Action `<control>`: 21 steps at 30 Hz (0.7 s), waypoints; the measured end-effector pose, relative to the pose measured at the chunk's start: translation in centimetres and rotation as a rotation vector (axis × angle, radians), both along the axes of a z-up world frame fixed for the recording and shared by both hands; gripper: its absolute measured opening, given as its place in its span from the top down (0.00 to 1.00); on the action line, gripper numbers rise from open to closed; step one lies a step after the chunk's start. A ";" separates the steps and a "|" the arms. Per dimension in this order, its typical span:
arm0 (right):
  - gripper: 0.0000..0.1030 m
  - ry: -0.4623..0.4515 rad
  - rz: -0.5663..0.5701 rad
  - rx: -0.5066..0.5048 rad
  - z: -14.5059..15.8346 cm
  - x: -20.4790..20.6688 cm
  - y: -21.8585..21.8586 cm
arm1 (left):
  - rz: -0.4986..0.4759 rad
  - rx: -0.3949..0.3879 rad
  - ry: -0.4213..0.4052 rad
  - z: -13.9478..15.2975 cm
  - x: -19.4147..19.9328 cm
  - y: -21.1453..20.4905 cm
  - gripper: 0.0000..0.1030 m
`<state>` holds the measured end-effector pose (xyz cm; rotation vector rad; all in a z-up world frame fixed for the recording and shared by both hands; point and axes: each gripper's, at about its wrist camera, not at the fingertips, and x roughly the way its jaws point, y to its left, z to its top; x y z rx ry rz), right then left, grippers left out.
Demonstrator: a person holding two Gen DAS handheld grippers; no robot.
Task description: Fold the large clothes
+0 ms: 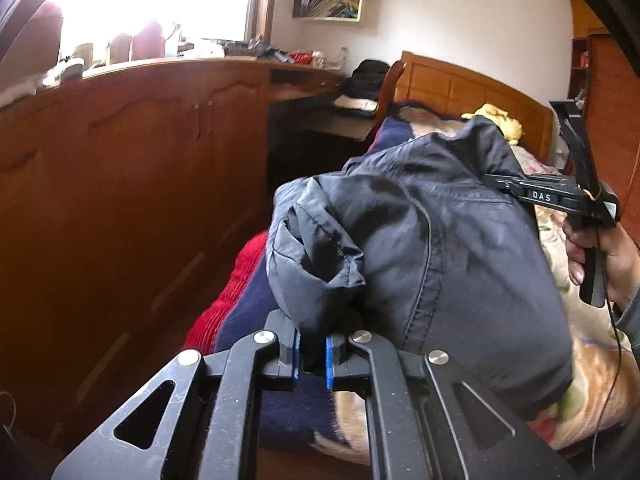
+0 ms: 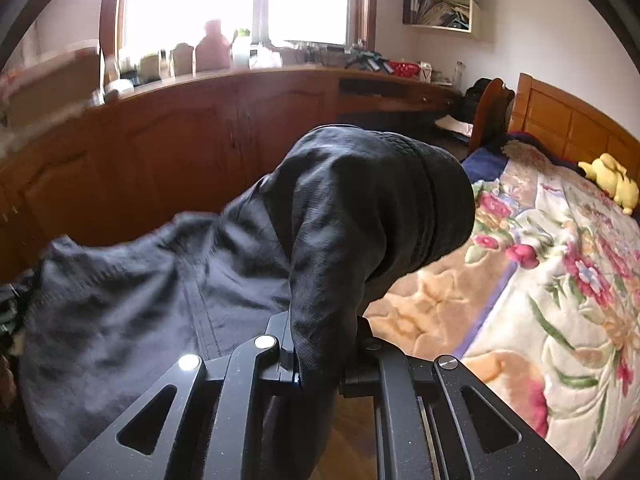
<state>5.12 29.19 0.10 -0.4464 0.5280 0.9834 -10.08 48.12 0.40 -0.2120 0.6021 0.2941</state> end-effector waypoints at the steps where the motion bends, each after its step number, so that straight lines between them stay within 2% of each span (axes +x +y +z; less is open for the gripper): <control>1: 0.87 0.013 -0.009 -0.006 -0.5 0.5 0.3 | 0.004 -0.004 0.009 -0.5 0.1 0.1 0.91; 3: 0.81 0.049 -0.026 -0.014 -1.4 1.7 0.1 | 0.004 0.006 0.024 -0.8 0.4 0.1 0.91; 4: 0.71 0.064 -0.032 -0.016 -1.5 2.2 -0.2 | 0.008 0.008 0.026 -0.9 0.5 0.0 0.91; 5: 0.64 0.076 -0.035 -0.010 -1.6 2.6 -0.3 | 0.014 0.010 0.029 -0.9 0.6 -0.1 0.90; 6: 0.52 0.073 -0.039 -0.021 -1.6 3.0 -0.5 | 0.017 0.017 0.030 -0.9 0.8 0.0 0.89; 7: 0.45 0.068 -0.046 -0.031 -1.5 3.3 -0.5 | 0.019 0.019 0.024 -0.8 0.6 -0.2 0.87; 9: 0.42 0.050 -0.065 -0.021 -0.9 3.9 -1.3 | 0.033 0.012 0.021 -0.5 0.4 0.5 0.80; 10: 0.33 0.036 -0.074 -0.009 -0.5 3.9 -1.5 | 0.041 0.007 0.018 -0.2 0.1 0.6 0.78; 12: 0.22 0.038 -0.063 0.013 0.1 3.9 -2.5 | 0.043 0.008 0.013 0.4 -0.5 0.7 0.66; 16: 0.19 0.032 -0.029 0.034 0.4 2.8 -5.2 | 0.039 0.073 -0.006 2.5 -1.2 -0.5 0.49; 17: 0.19 0.029 -0.020 0.035 0.3 2.0 -5.9 | 0.041 0.086 -0.015 3.1 -1.4 -1.0 0.35; 18: 0.19 0.027 -0.015 0.039 0.2 1.1 -6.2 | 0.041 0.099 -0.030 3.7 -1.5 -1.4 0.26; 21: 0.18 0.036 0.007 0.051 0.4 -0.4 -8.1 | 0.036 0.142 -0.075 5.9 -2.0 -3.1 0.23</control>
